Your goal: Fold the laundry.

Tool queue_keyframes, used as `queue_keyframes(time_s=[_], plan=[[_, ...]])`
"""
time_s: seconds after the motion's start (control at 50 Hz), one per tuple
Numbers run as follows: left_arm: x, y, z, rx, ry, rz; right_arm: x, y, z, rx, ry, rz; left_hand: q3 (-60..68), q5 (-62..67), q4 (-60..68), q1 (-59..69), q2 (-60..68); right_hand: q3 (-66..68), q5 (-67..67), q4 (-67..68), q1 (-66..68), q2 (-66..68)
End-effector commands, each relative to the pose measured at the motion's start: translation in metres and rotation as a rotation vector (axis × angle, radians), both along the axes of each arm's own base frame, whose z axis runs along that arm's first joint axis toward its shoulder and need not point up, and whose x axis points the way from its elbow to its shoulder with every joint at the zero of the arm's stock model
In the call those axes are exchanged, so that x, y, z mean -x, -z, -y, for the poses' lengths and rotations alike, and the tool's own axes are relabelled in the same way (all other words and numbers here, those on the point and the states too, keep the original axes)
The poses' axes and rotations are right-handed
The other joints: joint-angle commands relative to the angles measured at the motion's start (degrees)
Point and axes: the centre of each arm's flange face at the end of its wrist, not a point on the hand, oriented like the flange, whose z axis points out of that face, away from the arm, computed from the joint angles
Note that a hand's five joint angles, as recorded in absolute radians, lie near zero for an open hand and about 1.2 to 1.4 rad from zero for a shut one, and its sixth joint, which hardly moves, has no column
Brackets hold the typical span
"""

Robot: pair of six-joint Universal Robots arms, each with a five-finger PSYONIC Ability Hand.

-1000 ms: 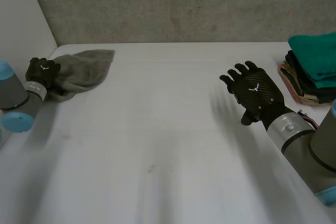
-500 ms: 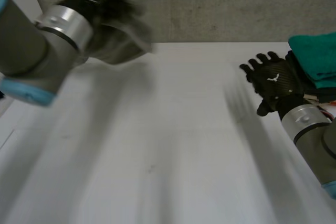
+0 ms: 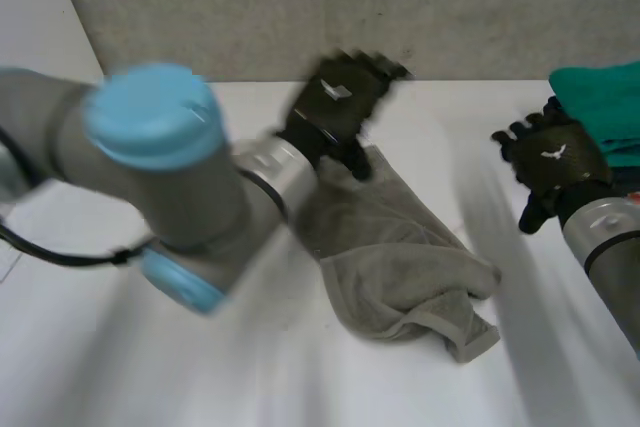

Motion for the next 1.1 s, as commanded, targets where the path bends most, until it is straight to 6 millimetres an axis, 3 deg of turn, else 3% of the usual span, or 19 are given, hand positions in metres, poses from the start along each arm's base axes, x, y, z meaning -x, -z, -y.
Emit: queue_keyframes(time_s=[0.02,0.04,0.14,0.28,0.44,0.6,0.64,0.66,0.68,0.72,0.8,0.86,0.94,0.96,1.0,1.02,1.08,1.1], plan=[[-0.057,-0.005,0.079,0.088,-0.209,0.096,-0.017,-0.003,-0.043,-0.177,-0.103,-0.025,0.96,1.97,1.54,1.86,1.00,-1.85,-2.38,-1.77,-3.01,-2.34],[-0.067,0.011,0.095,0.082,-0.236,0.162,-0.020,-0.001,-0.054,-0.235,-0.120,-0.021,0.96,1.97,1.54,1.86,1.00,-1.85,-2.38,-1.77,-3.01,-2.34],[-0.082,0.057,0.127,0.088,-0.229,0.337,-0.034,0.003,-0.086,-0.360,-0.180,0.025,0.79,1.80,1.37,1.69,0.83,-1.85,-2.38,-1.77,-3.01,-2.34],[-0.089,0.105,0.163,0.073,-0.157,0.381,-0.064,0.022,-0.133,-0.396,-0.353,0.003,0.95,1.96,1.54,1.85,0.99,-1.85,-2.38,-1.77,-3.01,-2.34],[-0.082,0.137,0.184,0.081,-0.147,0.375,-0.076,0.065,-0.130,-0.341,-0.386,-0.049,5.49,6.50,6.08,6.40,5.54,6.80,6.27,6.88,5.64,6.32],[-0.075,0.141,0.196,0.125,-0.154,0.355,-0.078,0.088,-0.117,-0.201,-0.363,-0.161,20.13,21.14,20.71,21.03,20.17,21.42,20.89,21.50,20.25,20.93],[-0.074,0.141,0.198,0.134,-0.153,0.351,-0.078,0.091,-0.114,-0.179,-0.356,-0.191,21.47,22.48,22.06,22.37,21.51,36.66,36.13,36.74,35.49,36.17],[-0.071,0.142,0.199,0.143,-0.150,0.347,-0.078,0.092,-0.111,-0.154,-0.344,-0.214,22.81,23.82,23.40,23.71,22.85,60.90,60.37,60.98,59.74,60.41],[-0.071,0.143,0.200,0.145,-0.151,0.346,-0.078,0.091,-0.110,-0.144,-0.340,-0.220,24.66,25.67,25.24,25.56,24.70,68.08,67.55,68.16,66.91,67.59],[-0.070,0.147,0.202,0.146,-0.150,0.344,-0.078,0.090,-0.107,-0.120,-0.332,-0.221,27.86,28.86,28.44,28.76,27.90,68.15,67.62,68.23,66.99,67.66],[-0.067,0.157,0.206,0.153,-0.157,0.343,-0.079,0.072,-0.104,-0.041,-0.320,-0.181,39.27,40.28,39.86,40.17,39.31,68.15,67.62,68.23,66.99,67.66],[-0.063,0.163,0.206,0.159,-0.153,0.342,-0.078,0.048,-0.102,0.029,-0.303,-0.144,65.13,66.14,65.71,66.03,65.17,68.15,67.62,68.23,66.99,67.66],[-0.063,0.160,0.210,0.175,-0.209,0.344,-0.077,0.016,-0.099,0.106,-0.282,-0.070,65.19,66.20,65.78,66.09,65.23,68.15,67.62,68.23,66.99,67.66],[-0.067,0.154,0.214,0.190,-0.260,0.340,-0.075,-0.005,-0.095,0.157,-0.264,-0.021,65.19,66.20,65.78,66.09,65.23,68.15,67.62,68.23,66.99,67.66],[-0.067,0.147,0.216,0.204,-0.295,0.332,-0.069,-0.024,-0.087,0.197,-0.230,0.017,65.19,66.20,65.78,66.09,65.23,68.15,67.62,68.23,66.99,67.66],[-0.068,0.132,0.218,0.228,-0.326,0.317,-0.057,-0.042,-0.073,0.232,-0.172,0.046,65.19,66.20,65.78,66.09,65.23,68.15,67.62,68.23,66.99,67.66],[-0.072,0.098,0.216,0.253,-0.356,0.293,-0.034,-0.063,-0.050,0.257,-0.076,0.071,65.19,66.20,65.78,66.09,65.23,68.15,67.62,68.23,66.99,67.66],[-0.076,0.075,0.209,0.264,-0.362,0.283,-0.021,-0.074,-0.037,0.261,-0.027,0.086,65.19,66.20,65.78,66.09,65.23,68.15,67.62,68.23,66.99,67.66]])
